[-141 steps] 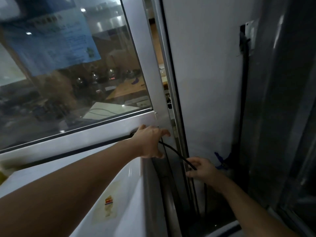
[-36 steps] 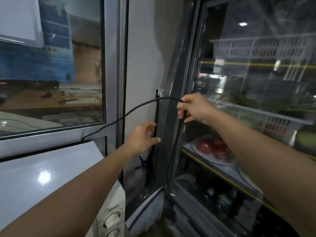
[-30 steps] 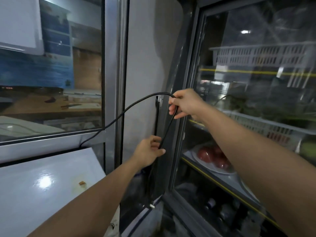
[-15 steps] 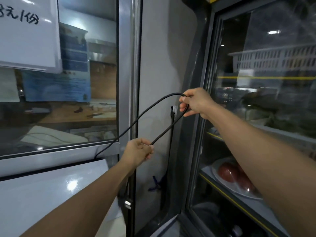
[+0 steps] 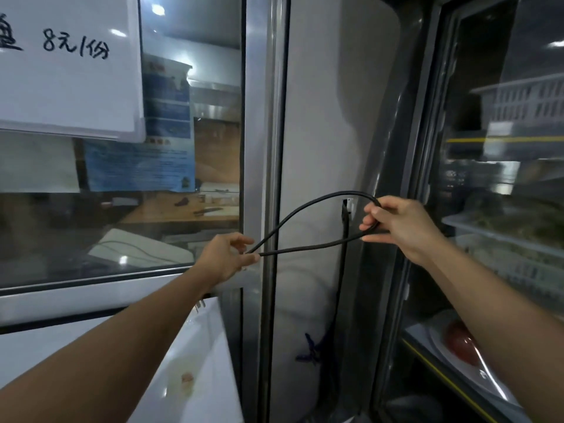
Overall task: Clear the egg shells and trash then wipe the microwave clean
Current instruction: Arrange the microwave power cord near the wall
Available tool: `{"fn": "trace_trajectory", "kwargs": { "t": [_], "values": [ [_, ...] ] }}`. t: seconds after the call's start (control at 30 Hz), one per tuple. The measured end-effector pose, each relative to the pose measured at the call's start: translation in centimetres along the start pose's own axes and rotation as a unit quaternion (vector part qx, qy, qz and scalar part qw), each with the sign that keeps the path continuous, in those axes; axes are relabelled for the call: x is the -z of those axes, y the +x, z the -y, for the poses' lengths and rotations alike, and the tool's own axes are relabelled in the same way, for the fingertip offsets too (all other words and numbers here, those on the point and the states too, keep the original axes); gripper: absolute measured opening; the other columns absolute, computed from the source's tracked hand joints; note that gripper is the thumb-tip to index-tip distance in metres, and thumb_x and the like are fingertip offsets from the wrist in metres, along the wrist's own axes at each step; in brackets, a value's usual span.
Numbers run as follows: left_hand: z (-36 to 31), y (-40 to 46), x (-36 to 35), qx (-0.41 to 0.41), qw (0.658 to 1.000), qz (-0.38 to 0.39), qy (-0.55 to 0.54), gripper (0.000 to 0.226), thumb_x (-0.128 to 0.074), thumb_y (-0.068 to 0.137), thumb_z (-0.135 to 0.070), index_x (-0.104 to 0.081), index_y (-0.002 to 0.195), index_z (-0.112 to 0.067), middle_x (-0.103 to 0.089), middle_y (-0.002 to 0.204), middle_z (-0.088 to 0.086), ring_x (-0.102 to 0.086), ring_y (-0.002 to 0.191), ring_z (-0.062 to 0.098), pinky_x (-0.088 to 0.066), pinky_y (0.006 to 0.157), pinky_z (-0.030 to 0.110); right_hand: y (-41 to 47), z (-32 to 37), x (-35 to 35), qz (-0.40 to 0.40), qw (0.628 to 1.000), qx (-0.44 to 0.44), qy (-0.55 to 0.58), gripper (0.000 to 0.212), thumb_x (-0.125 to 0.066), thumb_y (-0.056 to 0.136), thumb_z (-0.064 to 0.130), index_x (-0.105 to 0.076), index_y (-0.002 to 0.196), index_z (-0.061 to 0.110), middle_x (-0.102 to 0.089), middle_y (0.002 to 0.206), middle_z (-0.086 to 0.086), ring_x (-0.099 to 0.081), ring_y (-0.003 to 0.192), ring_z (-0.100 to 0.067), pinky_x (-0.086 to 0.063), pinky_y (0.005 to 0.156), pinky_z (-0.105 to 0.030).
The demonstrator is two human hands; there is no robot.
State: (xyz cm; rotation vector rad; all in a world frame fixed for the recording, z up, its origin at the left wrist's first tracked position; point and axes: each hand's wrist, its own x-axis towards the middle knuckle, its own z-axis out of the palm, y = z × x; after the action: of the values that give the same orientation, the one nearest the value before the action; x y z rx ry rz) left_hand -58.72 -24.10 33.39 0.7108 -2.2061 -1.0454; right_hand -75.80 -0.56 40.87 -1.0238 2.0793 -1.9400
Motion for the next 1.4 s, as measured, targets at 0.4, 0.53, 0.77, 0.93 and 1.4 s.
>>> {"fn": "trace_trajectory", "kwargs": {
  "t": [0.4,0.53,0.77,0.93,1.4],
  "values": [
    [1.1,3.6,-2.8,-0.010,0.995,0.070,0.076,0.030,-0.067,0.084,-0.030,-0.066,0.112,-0.019,-0.066,0.091,0.000,-0.058,0.069,0.011,-0.042,0.058,0.019,-0.9,-3.9,0.5,-0.022,1.000,0.020,0.001,0.024,-0.045,0.096,0.004,-0.061,0.081,0.012,-0.061,0.076,-0.009,-0.066,0.080,-0.023,-0.056,0.073,-0.040],
    [1.3,3.8,-3.4,-0.027,0.996,0.053,0.071,0.010,-0.068,0.084,-0.022,-0.072,0.094,-0.021,-0.067,0.080,-0.001,-0.057,0.070,0.009,-0.043,0.067,0.022,-1.3,-4.9,0.7,-0.037,0.999,0.001,-0.003,0.024,-0.045,0.095,0.003,-0.061,0.081,0.013,-0.062,0.078,-0.008,-0.066,0.082,-0.022,-0.055,0.072,-0.034],
    [1.8,4.1,-3.2,-0.057,0.995,0.051,0.067,0.013,-0.066,0.086,-0.015,-0.073,0.096,-0.020,-0.069,0.086,0.001,-0.058,0.075,0.009,-0.042,0.073,0.024,-1.5,-6.8,0.8,-0.047,0.997,-0.042,-0.041,0.024,-0.047,0.094,0.002,-0.061,0.081,0.016,-0.066,0.085,-0.007,-0.063,0.091,-0.021,-0.050,0.081,-0.034],
    [1.7,4.4,-2.7,-0.081,0.990,0.061,0.100,0.010,-0.064,0.087,-0.015,-0.069,0.088,-0.024,-0.067,0.082,0.000,-0.058,0.076,0.011,-0.042,0.067,0.022,-1.0,-7.0,0.7,0.026,0.994,-0.054,-0.096,0.032,-0.059,0.088,0.004,-0.057,0.112,0.026,-0.062,0.117,0.000,-0.054,0.117,-0.016,-0.041,0.102,-0.035],
    [1.7,5.8,-1.7,-0.115,0.971,0.067,0.196,0.011,-0.066,0.085,-0.018,-0.072,0.094,-0.015,-0.063,0.077,-0.004,-0.054,0.067,0.003,-0.037,0.054,0.011,2.3,-5.7,-8.9,0.072,0.941,0.140,-0.301,0.020,-0.056,0.092,0.010,-0.070,0.106,0.008,-0.067,0.088,-0.001,-0.058,0.081,-0.012,-0.037,0.064,-0.013]
  ]
}}
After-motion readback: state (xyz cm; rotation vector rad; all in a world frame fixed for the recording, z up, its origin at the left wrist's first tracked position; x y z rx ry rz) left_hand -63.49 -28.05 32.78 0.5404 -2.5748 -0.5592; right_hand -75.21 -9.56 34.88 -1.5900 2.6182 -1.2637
